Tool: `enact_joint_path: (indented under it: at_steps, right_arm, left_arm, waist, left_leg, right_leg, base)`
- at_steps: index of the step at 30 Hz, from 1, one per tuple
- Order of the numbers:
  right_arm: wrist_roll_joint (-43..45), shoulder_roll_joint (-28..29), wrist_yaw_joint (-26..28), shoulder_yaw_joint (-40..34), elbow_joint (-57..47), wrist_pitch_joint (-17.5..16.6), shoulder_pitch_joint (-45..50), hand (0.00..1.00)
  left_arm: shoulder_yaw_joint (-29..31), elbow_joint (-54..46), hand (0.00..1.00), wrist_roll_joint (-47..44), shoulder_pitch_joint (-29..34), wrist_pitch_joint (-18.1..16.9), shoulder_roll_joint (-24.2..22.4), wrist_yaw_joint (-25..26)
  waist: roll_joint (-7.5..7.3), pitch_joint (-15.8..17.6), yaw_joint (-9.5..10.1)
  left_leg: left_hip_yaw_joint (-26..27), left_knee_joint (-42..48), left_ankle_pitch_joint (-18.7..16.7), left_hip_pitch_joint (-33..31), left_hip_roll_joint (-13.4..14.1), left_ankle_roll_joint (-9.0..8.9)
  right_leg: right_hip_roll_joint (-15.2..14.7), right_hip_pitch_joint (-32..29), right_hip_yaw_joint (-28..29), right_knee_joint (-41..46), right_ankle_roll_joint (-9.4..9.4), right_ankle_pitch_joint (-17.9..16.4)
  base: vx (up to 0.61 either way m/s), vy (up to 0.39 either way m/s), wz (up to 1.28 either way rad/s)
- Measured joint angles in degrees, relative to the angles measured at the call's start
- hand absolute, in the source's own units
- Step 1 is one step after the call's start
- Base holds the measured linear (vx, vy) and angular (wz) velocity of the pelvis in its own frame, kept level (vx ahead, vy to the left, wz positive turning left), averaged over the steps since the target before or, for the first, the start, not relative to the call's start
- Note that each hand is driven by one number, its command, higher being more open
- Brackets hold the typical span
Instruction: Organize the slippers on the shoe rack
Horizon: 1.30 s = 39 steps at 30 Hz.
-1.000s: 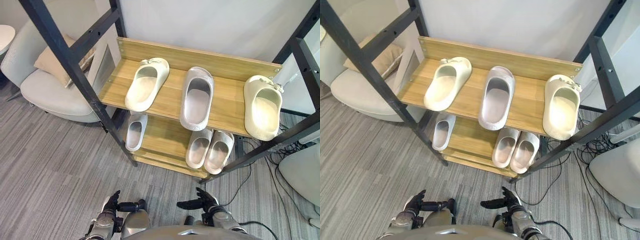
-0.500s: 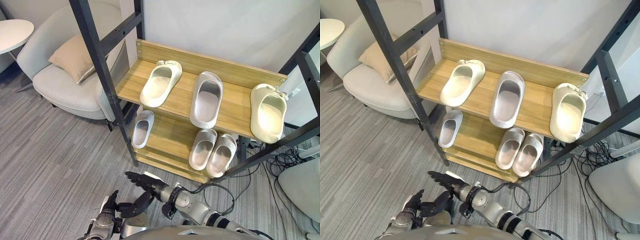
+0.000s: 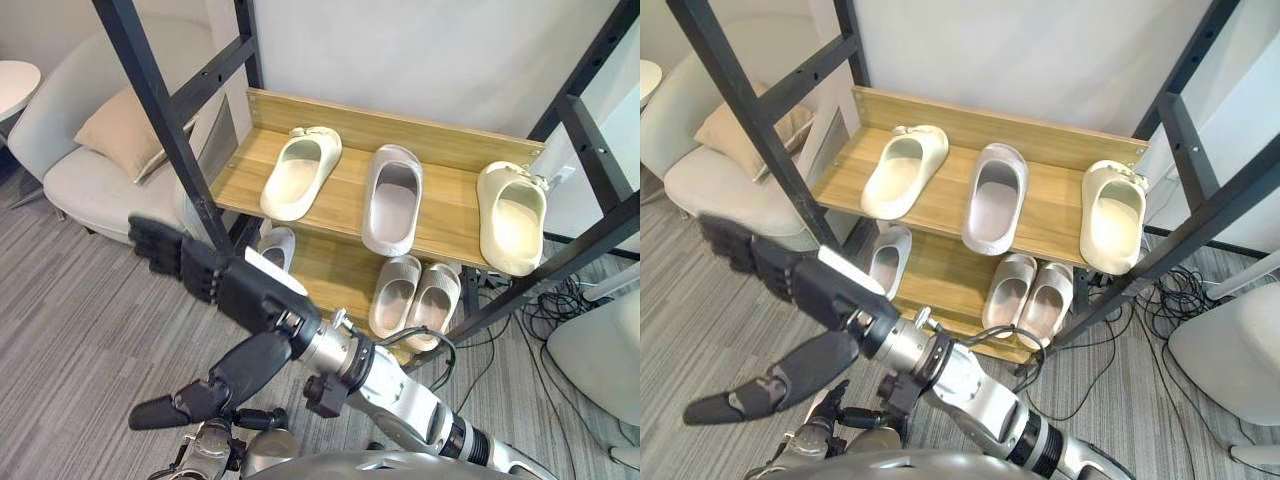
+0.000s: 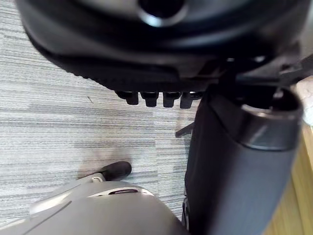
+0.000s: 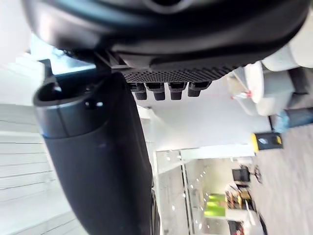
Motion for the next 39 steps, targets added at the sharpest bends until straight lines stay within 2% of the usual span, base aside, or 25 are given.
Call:
enact_joint_path:
  at_steps: [4,7,9,10,14,16,23,31,39]
  right_arm:
    - [-0.46,-1.15,-3.37,-9.08,-4.87,-3.56,0.01,1.00]
    - [-4.70,-1.69,-6.84,-13.96,-5.30,-5.23,0.04,1.00]
    - [-11.97,-2.88,-10.45,-17.70,-5.29,-6.28,0.11,1.00]
    - [-13.06,-3.16,-11.06,-18.43,-5.30,-6.40,0.12,1.00]
    - [-26.52,-4.16,-16.50,-22.97,-5.40,-6.41,0.19,1.00]
    - [-28.51,-5.28,-17.23,-26.28,-5.39,-6.38,0.21,1.00]
    - [-35.08,-6.75,-21.62,-37.65,-5.13,-5.20,0.72,1.00]
    - [-42.11,-8.18,-22.55,-40.67,1.98,-1.27,1.61,1.00]
    - [-44.24,-9.28,-22.30,-41.51,10.62,1.16,1.59,1.00]
  left_arm:
    - [-0.23,0.83,1.00,-2.12,0.54,0.01,-0.05,-0.21]
    - [-0.20,0.83,1.00,-3.05,1.40,0.00,-0.33,-0.96]
    - [0.12,0.73,1.00,-2.33,1.84,-0.42,-0.53,-0.64]
    - [0.15,0.73,1.00,-2.15,1.95,-0.65,-0.54,-0.53]
    - [0.13,0.66,1.00,-1.42,2.22,-0.76,-0.54,-1.05]
    - [0.13,0.65,1.00,-1.24,2.25,-0.78,-0.54,-0.94]
    - [0.22,0.64,1.00,-1.26,2.43,-0.78,-0.54,-1.41]
    - [2.37,-0.48,1.00,-1.26,3.03,-0.78,-0.56,-2.59]
    - [2.89,-0.55,1.00,-1.25,2.98,-0.80,-0.40,-3.07]
  waist:
    - [0.45,-0.39,-1.27]
    - [1.17,-0.81,-1.73]
    - [1.43,-0.92,-2.10]
    - [1.45,-0.91,-2.20]
    - [1.56,-0.99,-2.75]
    - [1.55,-0.99,-2.79]
    - [1.66,-0.91,-3.39]
    - [0.99,-0.44,-3.47]
    - [0.47,-0.14,-3.07]
  left_leg:
    - [0.64,-0.03,0.00,0.44,0.12,0.00]
    - [1.42,-0.42,0.01,1.15,0.22,0.01]
    - [1.42,-0.53,0.02,1.28,0.32,0.02]
    - [1.42,-0.59,0.03,1.41,0.34,0.03]
    - [1.41,-1.39,0.11,2.12,0.41,0.06]
    - [1.40,-1.47,0.12,2.18,0.37,0.07]
    - [1.29,-2.42,0.33,2.59,0.28,0.18]
    - [1.32,-2.50,0.32,2.59,0.27,0.17]
    - [1.12,-2.50,0.31,2.37,0.07,0.17]
  right_leg:
    - [0.08,0.00,0.76,0.09,-0.06,0.18]
    - [0.19,0.08,1.48,0.10,-0.10,0.26]
    - [0.32,0.18,1.50,0.08,-0.11,0.26]
    - [0.36,0.30,1.50,0.08,-0.12,0.26]
    - [0.58,0.78,1.50,-0.26,-0.19,0.21]
    - [0.57,0.86,1.50,-0.37,-0.18,0.21]
    - [0.64,0.93,1.44,-0.48,-0.36,0.02]
    - [0.61,0.84,1.48,-0.45,-0.36,-0.07]
    - [0.58,0.80,1.34,-0.78,-0.25,0.01]
  base:
    - [-0.02,0.010,-0.09]
    - [-0.01,0.011,-0.13]
    - [0.00,0.000,0.00]
    - [0.00,0.000,0.00]
    - [0.00,0.000,0.00]
    - [0.00,0.000,0.00]
    - [0.00,0.000,0.00]
    - [0.00,0.000,0.00]
    - [0.00,0.000,0.00]
